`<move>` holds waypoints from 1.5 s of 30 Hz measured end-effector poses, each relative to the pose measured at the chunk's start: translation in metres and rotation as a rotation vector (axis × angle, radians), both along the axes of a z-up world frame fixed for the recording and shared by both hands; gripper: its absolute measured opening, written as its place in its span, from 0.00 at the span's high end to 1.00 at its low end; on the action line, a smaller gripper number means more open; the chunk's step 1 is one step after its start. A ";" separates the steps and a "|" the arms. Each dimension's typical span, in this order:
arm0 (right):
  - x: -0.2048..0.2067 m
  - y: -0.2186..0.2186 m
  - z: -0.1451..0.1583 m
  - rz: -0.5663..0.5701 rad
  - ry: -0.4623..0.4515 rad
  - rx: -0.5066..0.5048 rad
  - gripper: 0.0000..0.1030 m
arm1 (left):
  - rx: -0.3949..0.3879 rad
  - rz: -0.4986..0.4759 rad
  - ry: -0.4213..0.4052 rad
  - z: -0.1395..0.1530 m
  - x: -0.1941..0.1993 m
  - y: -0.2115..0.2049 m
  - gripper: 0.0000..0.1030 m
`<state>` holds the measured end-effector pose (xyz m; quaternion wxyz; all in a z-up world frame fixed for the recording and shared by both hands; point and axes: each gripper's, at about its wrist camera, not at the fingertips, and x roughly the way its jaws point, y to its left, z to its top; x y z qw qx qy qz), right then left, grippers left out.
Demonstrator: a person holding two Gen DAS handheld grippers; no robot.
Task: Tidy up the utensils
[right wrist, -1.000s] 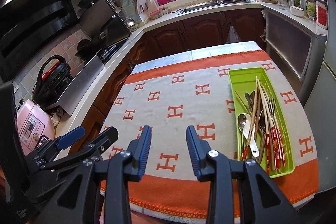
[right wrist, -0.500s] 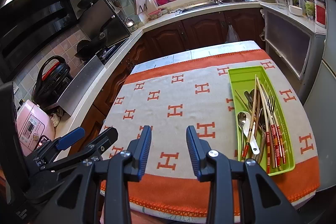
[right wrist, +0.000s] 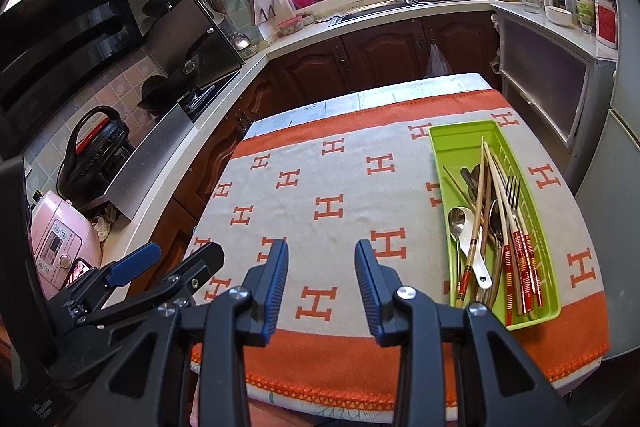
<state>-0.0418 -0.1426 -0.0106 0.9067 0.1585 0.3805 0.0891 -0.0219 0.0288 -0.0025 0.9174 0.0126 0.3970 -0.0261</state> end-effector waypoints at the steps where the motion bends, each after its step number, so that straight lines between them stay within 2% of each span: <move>1: 0.000 0.000 0.000 0.001 0.000 0.001 0.66 | 0.000 0.000 0.000 0.000 -0.001 0.000 0.29; 45: 0.008 0.009 -0.012 -0.006 0.038 -0.010 0.66 | -0.012 -0.001 0.035 -0.020 0.014 0.005 0.29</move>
